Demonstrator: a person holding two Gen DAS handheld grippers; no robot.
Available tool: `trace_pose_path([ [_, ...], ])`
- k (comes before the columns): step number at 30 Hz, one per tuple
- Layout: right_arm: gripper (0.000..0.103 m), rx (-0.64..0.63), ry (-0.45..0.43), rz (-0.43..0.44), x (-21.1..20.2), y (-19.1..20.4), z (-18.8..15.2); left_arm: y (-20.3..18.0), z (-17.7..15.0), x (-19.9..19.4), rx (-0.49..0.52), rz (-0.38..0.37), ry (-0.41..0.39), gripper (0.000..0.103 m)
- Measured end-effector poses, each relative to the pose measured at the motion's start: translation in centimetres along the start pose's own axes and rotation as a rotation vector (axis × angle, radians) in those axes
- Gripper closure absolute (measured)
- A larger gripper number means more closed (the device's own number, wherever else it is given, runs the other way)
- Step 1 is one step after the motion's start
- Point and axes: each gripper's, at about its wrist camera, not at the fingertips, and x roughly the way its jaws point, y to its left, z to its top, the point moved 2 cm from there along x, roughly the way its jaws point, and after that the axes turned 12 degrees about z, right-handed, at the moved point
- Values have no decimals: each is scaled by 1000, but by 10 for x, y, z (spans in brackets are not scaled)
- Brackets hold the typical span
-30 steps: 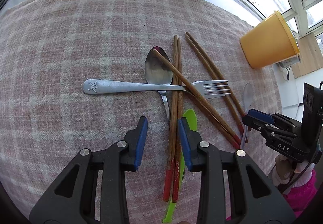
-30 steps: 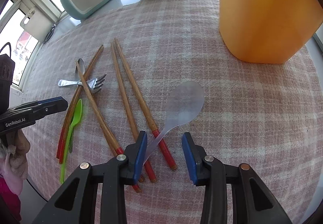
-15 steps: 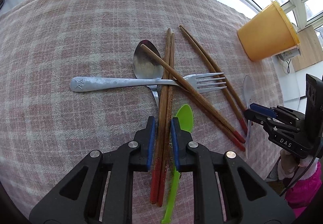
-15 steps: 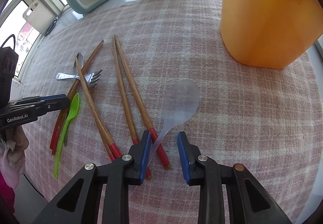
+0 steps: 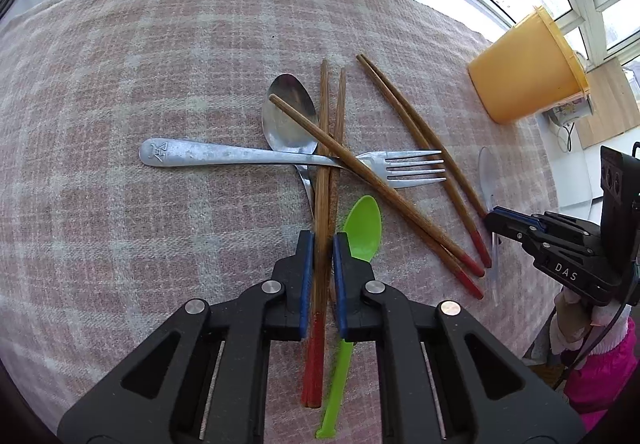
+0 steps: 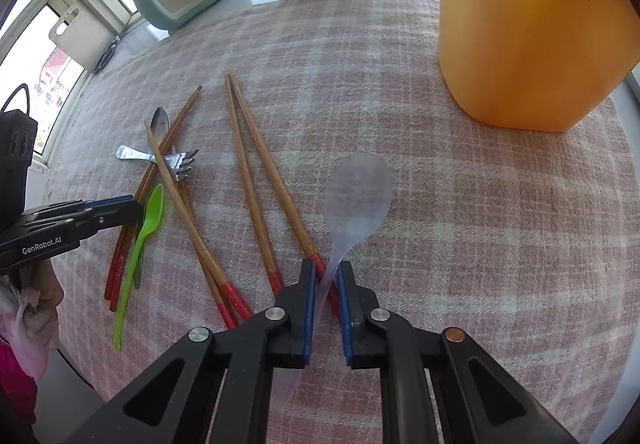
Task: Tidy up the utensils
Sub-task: 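Close the left tool on the chopstick while the right tool grasps the clear plastic spoon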
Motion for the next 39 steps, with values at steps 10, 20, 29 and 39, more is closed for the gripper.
trace_pose_path([
  [10, 96, 6, -4, 7, -4, -4, -3, 3, -12, -4, -16, 8, -8, 99],
  [20, 100, 24, 1, 39, -7, -12, -3, 2, -14, -4, -8, -15, 22, 99],
  [29, 85, 14, 49, 81, -2, -15, 1, 2, 1, 5, -42, -33, 36, 90],
  [39, 96, 10, 58, 74, -7, -22, -2, 3, -7, -2, -35, -23, -1, 98],
])
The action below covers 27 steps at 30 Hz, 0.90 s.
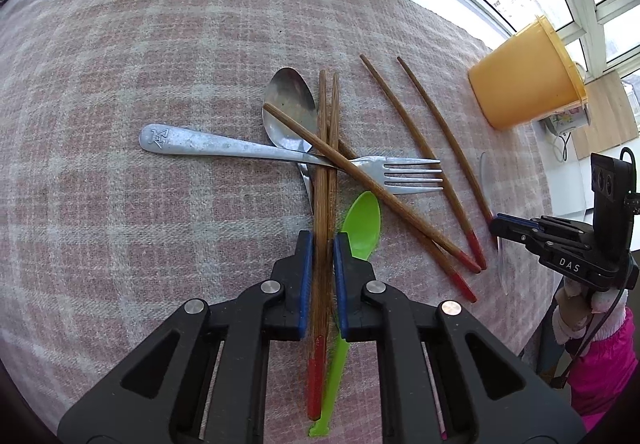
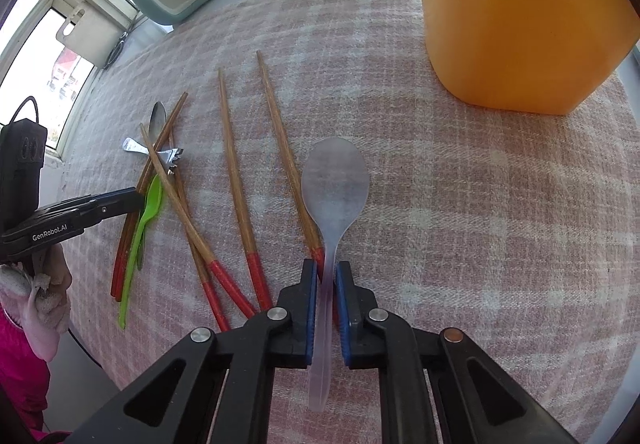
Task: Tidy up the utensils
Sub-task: 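Close the left tool on the chopstick while the right tool grasps the clear plastic spoon, then lift the chopstick with the left tool while the right tool lifts the clear spoon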
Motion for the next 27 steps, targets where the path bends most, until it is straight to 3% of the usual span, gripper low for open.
trace_pose_path([
  [21, 96, 3, 20, -31, -17, -24, -12, 39, -44, -24, -51, 49, -4, 98],
  [27, 92, 44, 22, 31, -15, -31, -7, 42, -49, -24, -59, 44, 1, 98],
])
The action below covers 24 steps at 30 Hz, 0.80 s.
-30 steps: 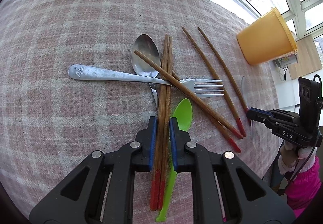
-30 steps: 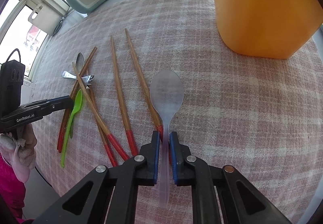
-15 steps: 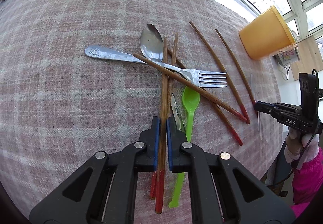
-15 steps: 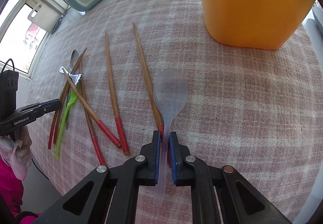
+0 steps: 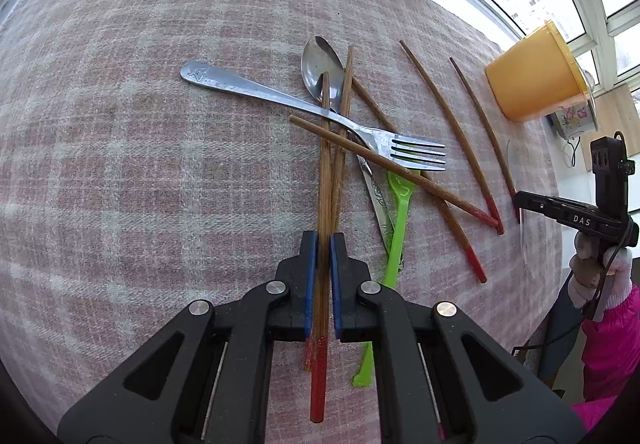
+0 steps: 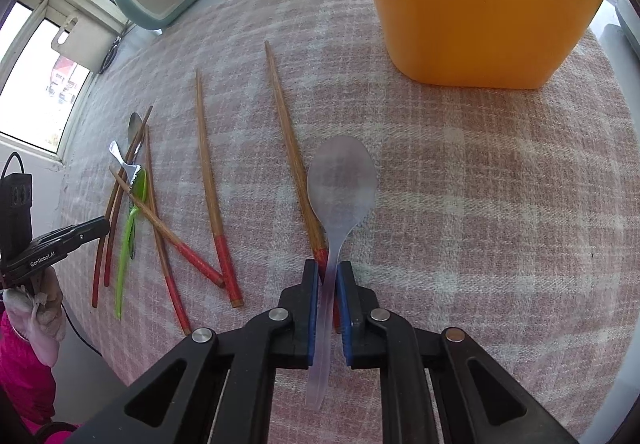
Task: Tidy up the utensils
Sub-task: 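Lift the chopstick with the left tool while the right tool lifts the clear spoon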
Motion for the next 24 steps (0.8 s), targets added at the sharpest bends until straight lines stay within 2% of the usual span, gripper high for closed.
trace_pose_path([
  [8, 90, 106, -23, 96, -5, -16, 3, -1, -2, 0, -9, -6, -2, 98],
  [17, 95, 110, -40, 28, -8, -17, 10, 2, -3, -1, -18, -6, -7, 98],
  [21, 97, 62, -18, -10, -8, -16, 12, 2, -3, -1, -13, 14, -15, 98],
  [24, 94, 13, -8, -64, -5, -8, 16, 2, -2, 0, -3, 23, -15, 98],
])
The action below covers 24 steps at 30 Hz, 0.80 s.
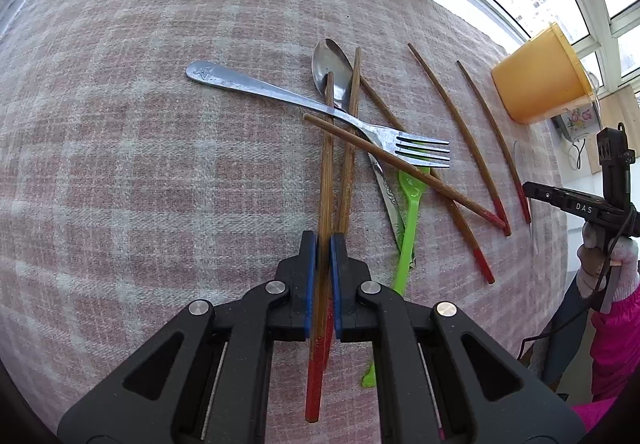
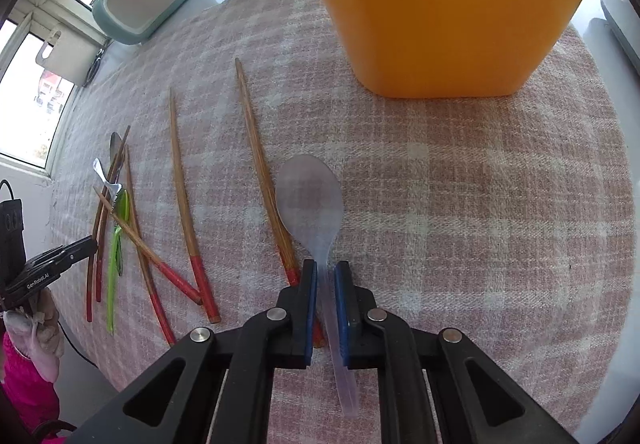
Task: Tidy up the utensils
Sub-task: 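Lift the chopstick with the left tool while the right tool lifts the clear spoon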
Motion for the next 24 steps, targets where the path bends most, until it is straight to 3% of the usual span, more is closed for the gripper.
trace_pose_path([
  [3, 90, -66, 14, -63, 5, 12, 4, -3, 4, 1, 22, 9, 7, 98],
  [9, 89, -154, 48, -138, 15, 28, 12, -6, 18, 9, 35, 34, 25, 98],
  [21, 94, -194, 58, -157, 17, 30, 12, -13, 32, 13, 85, 78, -1, 98],
  [24, 95, -179, 50, -143, 13, 27, 9, -9, 28, 8, 34, 31, 1, 98],
])
